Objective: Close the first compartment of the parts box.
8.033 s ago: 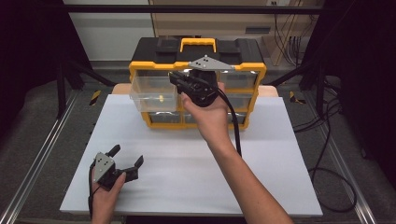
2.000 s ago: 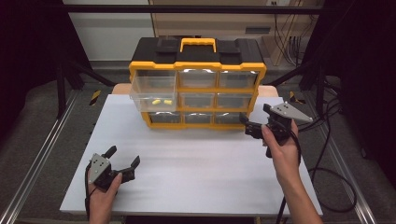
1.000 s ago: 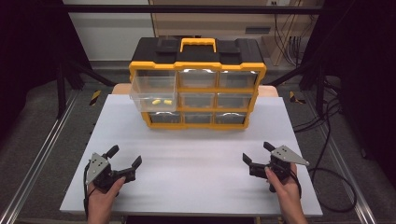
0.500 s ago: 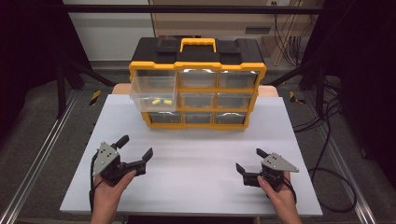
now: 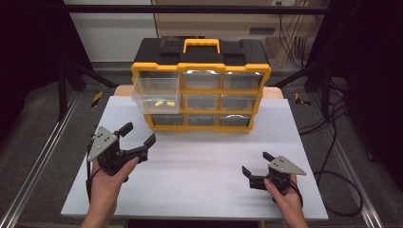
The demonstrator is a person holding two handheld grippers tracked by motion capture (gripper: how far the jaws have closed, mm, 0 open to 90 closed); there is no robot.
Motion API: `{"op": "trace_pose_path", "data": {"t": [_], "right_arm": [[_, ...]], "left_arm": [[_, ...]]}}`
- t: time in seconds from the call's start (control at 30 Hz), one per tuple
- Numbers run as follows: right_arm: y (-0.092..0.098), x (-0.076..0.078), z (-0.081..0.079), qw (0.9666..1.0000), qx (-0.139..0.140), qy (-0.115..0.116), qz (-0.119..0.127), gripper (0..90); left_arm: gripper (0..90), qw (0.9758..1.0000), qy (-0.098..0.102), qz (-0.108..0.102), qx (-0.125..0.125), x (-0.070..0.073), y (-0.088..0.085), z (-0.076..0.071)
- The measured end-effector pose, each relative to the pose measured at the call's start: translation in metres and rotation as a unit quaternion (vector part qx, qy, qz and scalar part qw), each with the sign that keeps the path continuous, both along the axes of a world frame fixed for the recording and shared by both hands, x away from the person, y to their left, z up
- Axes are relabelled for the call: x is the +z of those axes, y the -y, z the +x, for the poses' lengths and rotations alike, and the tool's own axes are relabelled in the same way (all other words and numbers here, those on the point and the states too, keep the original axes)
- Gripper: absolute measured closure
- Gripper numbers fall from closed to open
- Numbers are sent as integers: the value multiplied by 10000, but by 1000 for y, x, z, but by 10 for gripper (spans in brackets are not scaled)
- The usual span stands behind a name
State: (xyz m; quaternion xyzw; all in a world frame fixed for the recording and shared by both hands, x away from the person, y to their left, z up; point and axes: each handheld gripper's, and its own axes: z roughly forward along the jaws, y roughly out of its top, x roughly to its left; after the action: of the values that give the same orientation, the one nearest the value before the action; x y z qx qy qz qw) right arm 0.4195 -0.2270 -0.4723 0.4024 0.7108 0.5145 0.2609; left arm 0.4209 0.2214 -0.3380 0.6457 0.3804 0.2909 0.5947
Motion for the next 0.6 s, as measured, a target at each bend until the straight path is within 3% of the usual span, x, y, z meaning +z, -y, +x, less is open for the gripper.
{"op": "trace_pose_path", "data": {"t": [0.13,0.23,0.3,0.37,0.5,0.6], "right_arm": [[0,-1,1,10000,0,20,19,46],[0,-1,1,10000,0,-21,46,46],[0,-1,1,10000,7,-26,40,46],[0,-1,1,10000,12,-26,36,47],[1,-1,1,10000,8,-7,52,47],[1,-1,1,10000,-1,0,60,47]], "left_arm": [[291,9998,-66,-88,-136,14,5,4],[460,9992,8,172,-354,24,12,4],[497,9987,31,321,-395,30,18,4],[556,9987,19,411,-315,34,22,5],[695,9985,-214,477,-181,37,25,12],[779,9989,-268,383,-84,36,27,14]]}}
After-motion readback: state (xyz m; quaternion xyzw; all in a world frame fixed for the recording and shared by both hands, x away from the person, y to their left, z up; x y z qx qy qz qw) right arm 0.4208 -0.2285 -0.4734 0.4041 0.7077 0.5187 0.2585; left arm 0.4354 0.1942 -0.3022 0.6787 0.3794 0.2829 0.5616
